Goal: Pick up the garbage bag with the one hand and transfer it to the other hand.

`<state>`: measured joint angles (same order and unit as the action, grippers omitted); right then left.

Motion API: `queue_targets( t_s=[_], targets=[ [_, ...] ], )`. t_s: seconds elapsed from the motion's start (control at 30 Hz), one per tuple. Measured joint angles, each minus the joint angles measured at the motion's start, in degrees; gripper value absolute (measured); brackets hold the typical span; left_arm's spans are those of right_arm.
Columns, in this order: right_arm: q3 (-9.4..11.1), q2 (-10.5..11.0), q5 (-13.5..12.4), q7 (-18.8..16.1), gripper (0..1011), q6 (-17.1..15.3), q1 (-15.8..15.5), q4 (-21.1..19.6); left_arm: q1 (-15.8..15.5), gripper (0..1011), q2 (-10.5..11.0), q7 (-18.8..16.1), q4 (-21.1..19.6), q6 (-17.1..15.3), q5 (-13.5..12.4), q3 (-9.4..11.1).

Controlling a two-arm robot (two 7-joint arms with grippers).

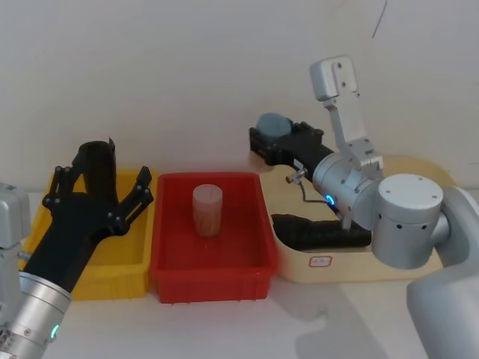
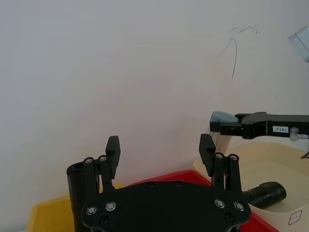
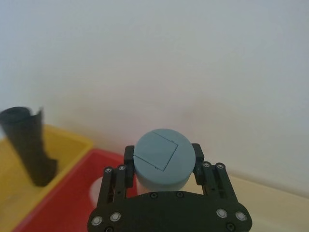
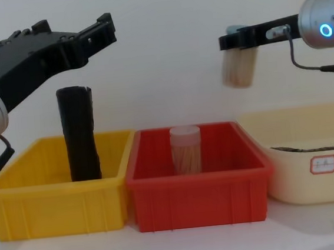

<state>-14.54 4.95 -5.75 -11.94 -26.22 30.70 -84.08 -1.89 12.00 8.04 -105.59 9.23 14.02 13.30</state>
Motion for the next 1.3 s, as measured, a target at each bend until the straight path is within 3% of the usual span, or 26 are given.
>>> queue_targets(
  t_s=[0.37, 0.57, 0.87, 0.93, 1.1, 1.3],
  targets=[
    [-0.3, -0.4, 5.4, 7.1, 666, 4.6, 1.4, 5.8, 0.0, 1002, 0.0, 0.0, 0.0, 0.0, 0.0, 0.0],
    [-1.3, -0.7, 9.6, 12.0, 666, 7.7, 2.5, 12.0, 0.0, 1001, 0.0, 0.0, 0.0, 0.0, 0.0, 0.0],
    [-2.0, -1.4, 13.6, 17.0, 670, 10.4, 4.2, 20.3, 0.0, 1002, 0.0, 0.0, 0.0, 0.0, 0.0, 0.0],
    [-2.0, -1.4, 13.7, 17.2, 696, 10.4, 4.3, 20.8, 0.0, 1001, 0.0, 0.0, 0.0, 0.0, 0.0, 0.0],
    [-1.5, -1.9, 14.4, 18.1, 883, 10.7, 5.1, 23.8, 0.0, 1001, 0.0, 0.0, 0.0, 0.0, 0.0, 0.0],
    [-0.3, -2.2, 13.9, 17.7, 1002, 10.1, 5.2, 24.3, 0.0, 1002, 0.0, 0.0, 0.0, 0.0, 0.0, 0.0]
  ],
)
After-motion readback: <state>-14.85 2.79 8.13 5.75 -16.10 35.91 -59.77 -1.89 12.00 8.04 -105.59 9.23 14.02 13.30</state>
